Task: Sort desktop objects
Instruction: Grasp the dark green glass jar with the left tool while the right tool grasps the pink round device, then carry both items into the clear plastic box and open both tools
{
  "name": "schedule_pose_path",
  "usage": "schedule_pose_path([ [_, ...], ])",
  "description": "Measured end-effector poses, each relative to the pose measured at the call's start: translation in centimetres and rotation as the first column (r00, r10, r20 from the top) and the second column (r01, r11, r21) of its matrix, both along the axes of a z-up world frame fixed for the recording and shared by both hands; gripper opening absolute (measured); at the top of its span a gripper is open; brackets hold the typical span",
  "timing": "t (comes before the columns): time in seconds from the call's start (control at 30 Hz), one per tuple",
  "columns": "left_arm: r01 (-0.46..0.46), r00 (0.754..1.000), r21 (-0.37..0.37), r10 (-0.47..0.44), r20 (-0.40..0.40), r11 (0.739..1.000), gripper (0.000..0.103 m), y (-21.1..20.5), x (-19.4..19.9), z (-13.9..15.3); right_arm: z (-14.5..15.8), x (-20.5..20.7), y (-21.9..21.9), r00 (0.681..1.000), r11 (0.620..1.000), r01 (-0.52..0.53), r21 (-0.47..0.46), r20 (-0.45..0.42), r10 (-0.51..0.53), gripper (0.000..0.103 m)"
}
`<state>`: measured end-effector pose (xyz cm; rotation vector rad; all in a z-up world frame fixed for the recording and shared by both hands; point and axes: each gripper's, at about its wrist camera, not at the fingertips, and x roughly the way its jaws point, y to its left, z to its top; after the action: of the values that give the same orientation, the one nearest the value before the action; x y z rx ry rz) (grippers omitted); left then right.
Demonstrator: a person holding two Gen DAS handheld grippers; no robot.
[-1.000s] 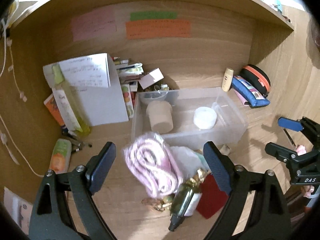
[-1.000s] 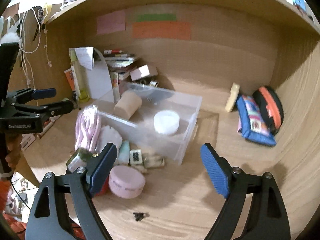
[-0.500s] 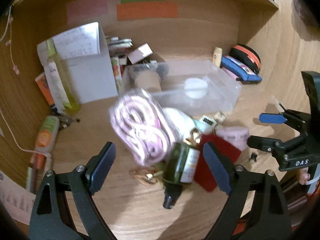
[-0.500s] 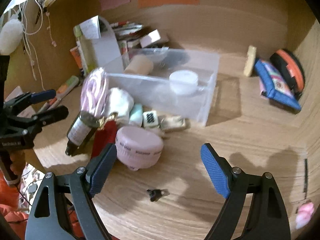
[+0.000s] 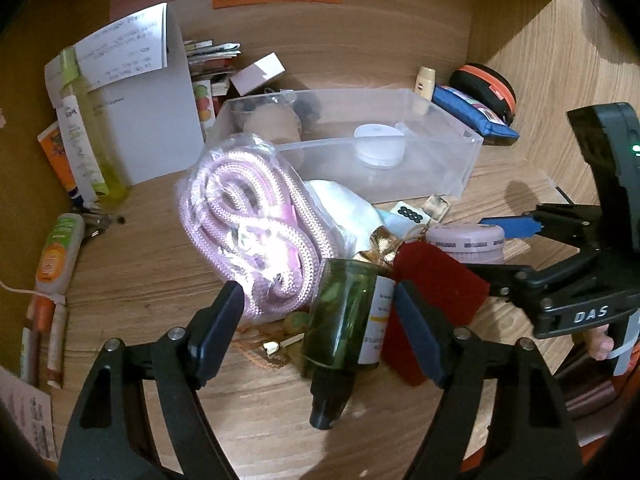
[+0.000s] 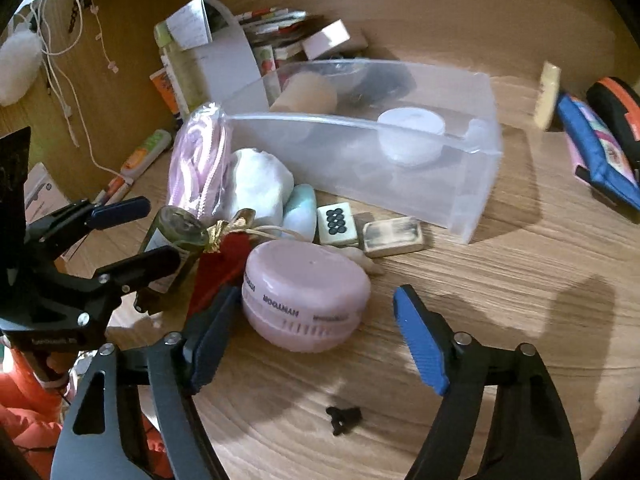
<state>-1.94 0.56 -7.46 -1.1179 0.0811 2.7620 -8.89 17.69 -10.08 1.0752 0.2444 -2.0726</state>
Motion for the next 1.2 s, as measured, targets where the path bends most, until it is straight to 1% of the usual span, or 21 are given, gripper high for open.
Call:
schedule_pose_path([
  [0.07, 0.005, 1.0, -0.003, -0.005, 0.004, 1.0, 0.077, 0.2, -0.2, -0.3, -0.4, -0.3, -0.5, 1.0, 1.0, -0.005, 0.011, 0.011, 0.005, 0.07],
  [0.1, 0.009, 1.0, -0.002, -0.009, 0.008, 1.0, 0.073, 0.3, -0.3, -0.4, -0.6, -0.4, -0.8, 1.0, 1.0, -0.009, 0.018, 0.018, 0.009, 0.068],
  [0.13, 0.014, 1.0, -0.002, -0.014, 0.016, 1.0, 0.069, 0.4, -0.5, -0.6, -0.7, -0.5, -1.0, 1.0, 1.0, -0.013, 0.018, 0.022, 0.013, 0.063],
  [0.23, 0.008, 1.0, -0.021, -0.008, 0.012, 1.0, 0.064, 0.6, -0.6, -0.8, -0.8, -0.5, -1.2, 1.0, 1.0, -0.021, 0.021, 0.02, 0.021, 0.063],
  [0.33, 0.016, 1.0, -0.019, -0.016, 0.004, 1.0, 0.059, 0.6, -0.6, -0.8, -0.8, -0.4, -0.9, 1.0, 1.0, -0.024, 0.013, 0.019, 0.023, 0.063],
  [0.37, 0.017, 1.0, -0.015, -0.017, -0.001, 1.0, 0.056, 0.5, -0.5, -0.7, -0.8, -0.5, -0.8, 0.999, 1.0, -0.02, 0.006, 0.026, 0.019, 0.063],
  [0.43, 0.022, 1.0, -0.011, -0.022, -0.001, 1.0, 0.041, 0.5, -0.4, -0.7, -0.8, -0.5, -0.4, 0.999, 1.0, -0.01, -0.006, 0.034, 0.01, 0.063],
  [0.63, -0.009, 0.999, 0.006, 0.009, -0.038, 1.0, 0.041, -0.1, -0.2, 0.2, 0.1, -0.5, 1.2, 0.999, 0.998, 0.023, -0.05, 0.028, -0.022, 0.063],
  [0.9, -0.036, 0.994, 0.061, 0.042, -0.096, 0.997, 0.041, -1.3, 0.3, 2.3, 2.4, -0.3, 3.5, 0.996, 0.993, 0.081, -0.087, -0.034, -0.084, 0.063],
  [1.03, -0.04, 0.99, 0.076, 0.05, -0.13, 0.996, 0.041, -1.5, 0.5, 3.4, 3.9, -0.3, 4.6, 0.992, 0.987, 0.103, -0.121, -0.059, -0.11, 0.063],
  [1.1, -0.039, 0.99, 0.068, 0.048, -0.134, 0.997, 0.041, -1.5, 0.4, 3.6, 4.5, -0.4, 5.0, 0.99, 0.985, 0.109, -0.136, -0.072, -0.12, 0.063],
  [1.2, -0.028, 0.993, 0.06, 0.034, -0.115, 0.998, 0.041, -1.4, 0.4, 3.2, 4.9, -0.4, 5.3, 0.989, 0.982, 0.116, -0.149, -0.079, -0.129, 0.063],
])
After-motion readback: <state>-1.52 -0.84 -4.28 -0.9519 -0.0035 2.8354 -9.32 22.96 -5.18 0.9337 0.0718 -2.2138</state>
